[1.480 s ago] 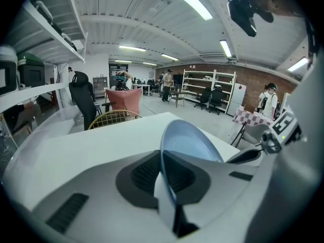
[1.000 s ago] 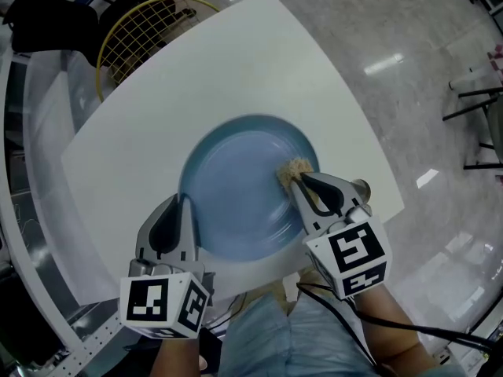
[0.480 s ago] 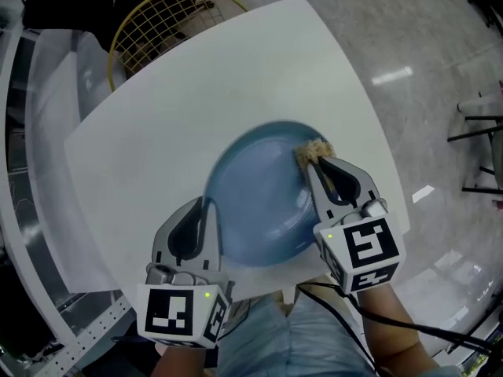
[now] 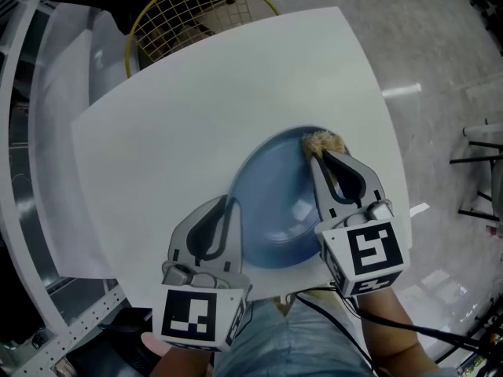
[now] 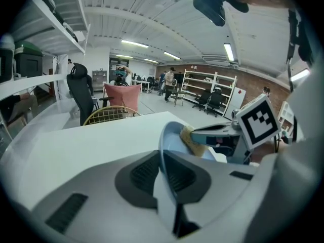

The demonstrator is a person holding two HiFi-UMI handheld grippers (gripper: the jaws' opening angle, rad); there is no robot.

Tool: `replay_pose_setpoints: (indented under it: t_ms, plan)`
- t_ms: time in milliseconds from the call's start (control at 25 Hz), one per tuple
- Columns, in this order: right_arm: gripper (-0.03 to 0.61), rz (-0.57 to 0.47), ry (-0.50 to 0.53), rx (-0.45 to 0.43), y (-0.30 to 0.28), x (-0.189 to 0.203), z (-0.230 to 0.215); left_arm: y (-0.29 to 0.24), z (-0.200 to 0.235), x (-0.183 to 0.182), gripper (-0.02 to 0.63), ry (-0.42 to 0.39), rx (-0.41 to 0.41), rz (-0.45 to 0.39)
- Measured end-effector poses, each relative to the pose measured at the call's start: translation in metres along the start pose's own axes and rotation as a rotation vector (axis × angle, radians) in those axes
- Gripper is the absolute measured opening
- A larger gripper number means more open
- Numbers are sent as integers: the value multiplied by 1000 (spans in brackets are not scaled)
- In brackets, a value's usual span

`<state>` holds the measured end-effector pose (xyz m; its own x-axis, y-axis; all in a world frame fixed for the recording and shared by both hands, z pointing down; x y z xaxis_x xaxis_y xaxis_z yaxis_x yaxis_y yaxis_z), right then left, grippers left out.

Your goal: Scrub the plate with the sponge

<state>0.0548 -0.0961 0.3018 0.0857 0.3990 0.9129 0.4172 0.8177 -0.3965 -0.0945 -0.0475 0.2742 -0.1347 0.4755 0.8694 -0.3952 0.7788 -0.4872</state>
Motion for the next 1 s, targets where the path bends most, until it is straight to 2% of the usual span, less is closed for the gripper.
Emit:
replay_pose_setpoints:
  t_ms: [400, 1000]
  plan:
    - [41, -61, 76, -128, -14, -20, 47, -2, 11, -2, 25, 16, -9, 2]
    - [40, -65, 109, -277, 3, -9, 95, -2, 14, 6, 25, 25, -6, 15]
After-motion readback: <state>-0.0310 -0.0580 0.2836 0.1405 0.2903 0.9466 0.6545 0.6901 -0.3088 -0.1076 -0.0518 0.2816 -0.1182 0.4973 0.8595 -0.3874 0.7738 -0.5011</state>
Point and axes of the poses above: the fingertips, and each gripper's own axes: y backward along the fingers, z to its left, x out of its underside, the point moved 3 cm from there along y, backward along the fingers, and after that the axes turned 10 degrees about -z, right-handed, at the moved point
